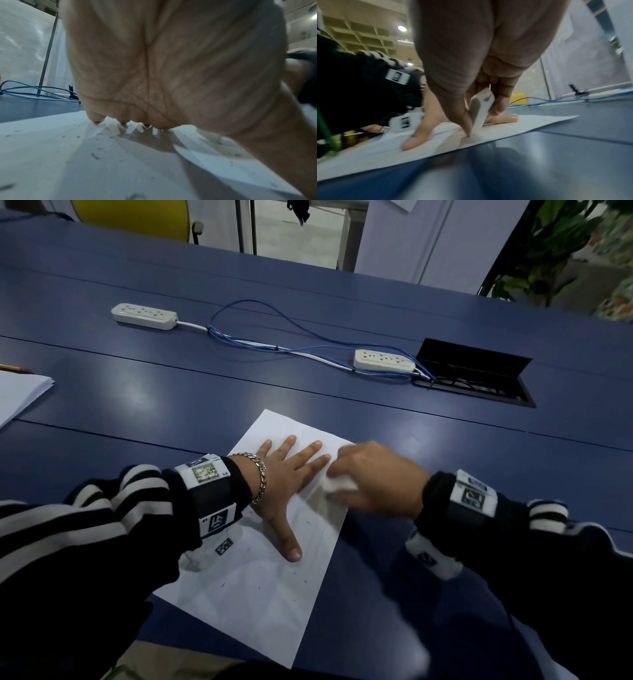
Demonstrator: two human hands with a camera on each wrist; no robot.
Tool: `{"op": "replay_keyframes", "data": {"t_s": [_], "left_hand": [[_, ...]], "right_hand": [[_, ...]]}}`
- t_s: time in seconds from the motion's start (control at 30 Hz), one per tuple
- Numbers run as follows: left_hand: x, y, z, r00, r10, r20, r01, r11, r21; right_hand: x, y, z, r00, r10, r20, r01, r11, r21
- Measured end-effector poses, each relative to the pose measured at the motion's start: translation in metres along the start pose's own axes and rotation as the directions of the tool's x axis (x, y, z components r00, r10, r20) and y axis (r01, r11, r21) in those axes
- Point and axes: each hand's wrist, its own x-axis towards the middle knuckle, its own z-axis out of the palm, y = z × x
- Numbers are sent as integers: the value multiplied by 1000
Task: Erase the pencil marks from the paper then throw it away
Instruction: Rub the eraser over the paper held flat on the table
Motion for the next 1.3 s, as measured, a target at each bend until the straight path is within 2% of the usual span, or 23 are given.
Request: {"op": "replay_keyframes", "data": {"t_s": [0.07, 0.1, 0.27, 0.37, 0.53, 0.63, 0.73, 0.77, 0.93, 1.0, 1.1, 1.13, 1.23, 1.3], "left_hand": [[0, 1, 0, 1000, 4, -4, -4, 1000, 13], [0, 1, 0, 1000, 4, -6, -4, 1000, 12], [1, -1, -3, 1000, 7, -19, -8, 999, -52], [-3, -1, -8, 997, 43, -67, -47, 997, -55], [-13, 0, 3, 997, 75, -27, -76, 996, -38], [-11, -2, 6, 997, 74, -31, -75, 997, -34], [-10, -1, 5, 996, 80, -32, -80, 997, -20], [-10, -1, 5, 997, 75, -29, -76, 997, -19], [-11, 1, 3, 998, 56, -4, -56, 998, -16], [-10, 0, 3, 998, 57, -3, -57, 998, -9], [-10, 1, 4, 998, 59, -1, -59, 998, -12], [-10, 1, 3, 998, 56, 3, -56, 998, -12], [-11, 2, 1, 999, 51, 13, -51, 999, -12], [-10, 2, 1, 998, 54, 15, -54, 999, -10]], "right_hand": [[-11, -17, 4, 993, -80, 89, 76, 996, 44], [-11, -16, 2, 990, -76, 118, 72, 997, 33], [7, 19, -2, 998, 66, -3, -66, 998, -6], [8, 19, 1, 998, 62, 10, -62, 998, -3], [6, 22, -3, 991, 136, -3, -136, 991, 7], [-1, 7, -2, 997, 77, 4, -77, 997, -1], [-12, -12, 0, 997, -54, 62, 52, 998, 29], [-11, -11, -1, 995, -55, 84, 54, 998, 22], [4, 15, -10, 991, 133, 13, -132, 991, -34], [0, 5, -8, 998, 70, 5, -70, 996, -56], [-11, -9, -4, 996, -51, 78, 55, 997, -47], [-10, -5, -4, 995, -44, 84, 49, 997, -51], [1, 11, -10, 996, 81, 47, -78, 995, -61], [1, 8, -9, 996, 92, 18, -91, 993, -76]]}}
